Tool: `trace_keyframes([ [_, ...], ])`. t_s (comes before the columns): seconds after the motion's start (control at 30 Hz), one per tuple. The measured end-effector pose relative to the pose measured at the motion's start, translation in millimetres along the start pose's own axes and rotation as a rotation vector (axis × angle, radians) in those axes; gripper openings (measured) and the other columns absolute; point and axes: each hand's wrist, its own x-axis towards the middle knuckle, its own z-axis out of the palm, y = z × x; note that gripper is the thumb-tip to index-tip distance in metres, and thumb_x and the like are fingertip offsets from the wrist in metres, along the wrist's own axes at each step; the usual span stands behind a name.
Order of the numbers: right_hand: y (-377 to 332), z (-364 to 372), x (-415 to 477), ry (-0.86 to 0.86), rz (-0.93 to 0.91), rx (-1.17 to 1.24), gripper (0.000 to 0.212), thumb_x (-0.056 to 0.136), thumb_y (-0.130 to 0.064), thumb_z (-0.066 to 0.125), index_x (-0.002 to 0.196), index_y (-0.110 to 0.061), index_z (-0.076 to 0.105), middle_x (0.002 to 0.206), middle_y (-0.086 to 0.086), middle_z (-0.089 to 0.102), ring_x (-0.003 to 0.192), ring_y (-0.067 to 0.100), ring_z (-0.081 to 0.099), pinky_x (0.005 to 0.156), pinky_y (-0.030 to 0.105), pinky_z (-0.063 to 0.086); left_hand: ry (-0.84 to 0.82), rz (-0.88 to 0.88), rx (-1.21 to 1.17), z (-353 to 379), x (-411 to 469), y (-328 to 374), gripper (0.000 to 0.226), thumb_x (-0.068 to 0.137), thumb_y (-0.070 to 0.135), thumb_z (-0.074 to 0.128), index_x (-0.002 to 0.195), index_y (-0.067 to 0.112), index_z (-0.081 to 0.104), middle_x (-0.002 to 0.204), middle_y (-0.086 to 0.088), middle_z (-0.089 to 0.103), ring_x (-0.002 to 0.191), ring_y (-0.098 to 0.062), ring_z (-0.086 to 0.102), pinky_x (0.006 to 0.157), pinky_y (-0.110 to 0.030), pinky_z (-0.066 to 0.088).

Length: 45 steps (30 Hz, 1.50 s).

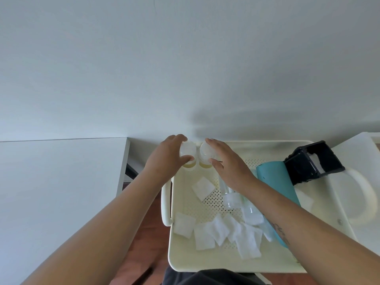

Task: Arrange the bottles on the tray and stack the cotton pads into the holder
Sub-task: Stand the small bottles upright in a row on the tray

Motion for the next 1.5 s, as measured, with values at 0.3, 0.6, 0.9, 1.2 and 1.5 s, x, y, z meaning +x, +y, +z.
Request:
trace_keyframes([
  [0.3, 12.3, -22.4, -37.4, 0.105, 0.081, 0.095, 0.057, 0.095, -0.023, 0.051, 0.142, -0.044, 0.027, 0.14, -0.021, 0.035, 0.127, 0.002, 0.041, 0.103, 0.033, 0.044, 0.192, 0.115, 0.173, -1.9, -26.0, 27.1, 0.064, 0.083, 0.039, 0.074, 0.138, 0.019, 0.049, 0.13, -0.002, 0.057, 0.118, -0.029, 0.046, 0.092, -0.041, 0.048],
  [0.6, 36.9, -33.5, -109.3, 0.163, 0.094, -0.178, 0.033, 0.093, -0.016, 0.055, 0.126, -0.019, 0.058, 0.126, -0.005, 0.057, 0.118, 0.012, 0.052, 0.103, 0.026, 0.038, 0.072, 0.234, 0.083, 74.5, -74.8, 78.0, 0.047, 0.084, 0.033, 0.073, 0.127, 0.02, 0.058, 0.122, 0.002, 0.061, 0.107, -0.023, 0.057, 0.089, -0.037, 0.05],
  [0.9, 52.3, -28.6, -140.4, 0.078, -0.026, -0.652, 0.036, 0.082, -0.035, 0.068, 0.115, -0.02, 0.065, 0.117, 0.001, 0.063, 0.106, 0.016, 0.062, 0.118, 0.05, 0.015, -0.046, 0.15, 0.239, 135.7, -99.3, 76.7, 0.051, 0.084, 0.028, 0.073, 0.131, 0.026, 0.054, 0.138, -0.002, 0.051, 0.109, -0.023, 0.059, 0.084, -0.034, 0.054],
  [1.2, 46.3, -28.7, -138.1, -0.075, 0.034, -0.777, 0.054, 0.069, -0.028, 0.082, 0.119, -0.025, 0.06, 0.124, 0.009, 0.056, 0.107, 0.026, 0.059, 0.116, 0.051, 0.018, -0.066, 0.12, 0.212, 151.5, -101.4, 77.8, 0.062, 0.077, 0.012, 0.081, 0.125, 0.03, 0.047, 0.142, -0.007, 0.038, 0.108, -0.026, 0.06, 0.069, -0.036, 0.061],
  [1.5, 44.4, -15.1, -133.0, -0.057, 0.065, -0.803, 0.058, 0.067, -0.019, 0.083, 0.118, -0.028, 0.057, 0.124, 0.014, 0.052, 0.105, 0.034, 0.057, 0.113, 0.053, 0.029, -0.056, 0.085, 0.225, 165.1, -98.7, 73.3, 0.067, 0.067, 0.003, 0.085, 0.116, 0.027, 0.046, 0.139, -0.01, 0.034, 0.104, -0.03, 0.062, 0.067, -0.037, 0.061],
])
